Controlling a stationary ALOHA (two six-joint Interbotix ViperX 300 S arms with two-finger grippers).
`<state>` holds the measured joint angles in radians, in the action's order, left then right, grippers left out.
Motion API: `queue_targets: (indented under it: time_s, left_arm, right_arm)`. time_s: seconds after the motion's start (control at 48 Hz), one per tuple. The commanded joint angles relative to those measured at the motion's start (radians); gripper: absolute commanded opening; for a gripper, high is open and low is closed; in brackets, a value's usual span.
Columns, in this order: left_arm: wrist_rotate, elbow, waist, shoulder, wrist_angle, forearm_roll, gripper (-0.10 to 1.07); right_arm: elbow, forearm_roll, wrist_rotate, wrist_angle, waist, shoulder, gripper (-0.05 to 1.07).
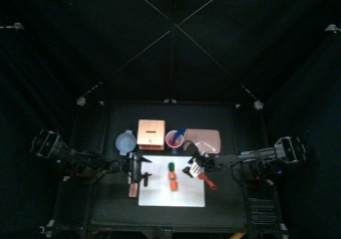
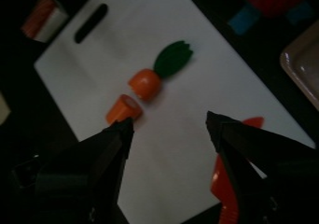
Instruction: Place carrot top onto plate
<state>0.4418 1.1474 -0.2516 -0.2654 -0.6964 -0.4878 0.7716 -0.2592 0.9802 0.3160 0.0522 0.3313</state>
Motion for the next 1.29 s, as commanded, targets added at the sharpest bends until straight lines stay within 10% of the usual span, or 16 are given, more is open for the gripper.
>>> queue_targets:
  time_s: [0.0, 0.542, 1.271]
  left_arm:
    - [-0.002, -0.018, -0.008, -0.003, -0.009, -0.014, 0.95]
    - [0.002, -0.009, -0.006, -0.003, -0.008, -0.029, 0.95]
    - [0.008, -0.009, 0.005, -0.006, -0.009, -0.014, 0.95]
  right_arm:
    - [-0.005, -0.008, 0.003, -0.046, -0.003, 0.026, 0.93]
    - [-0.127, 0.078, 0.009, -0.048, -0.008, -0.175, 0.93]
    - [-0.417, 0.227, 0.005, 0.222, -0.032, -0.526, 0.95]
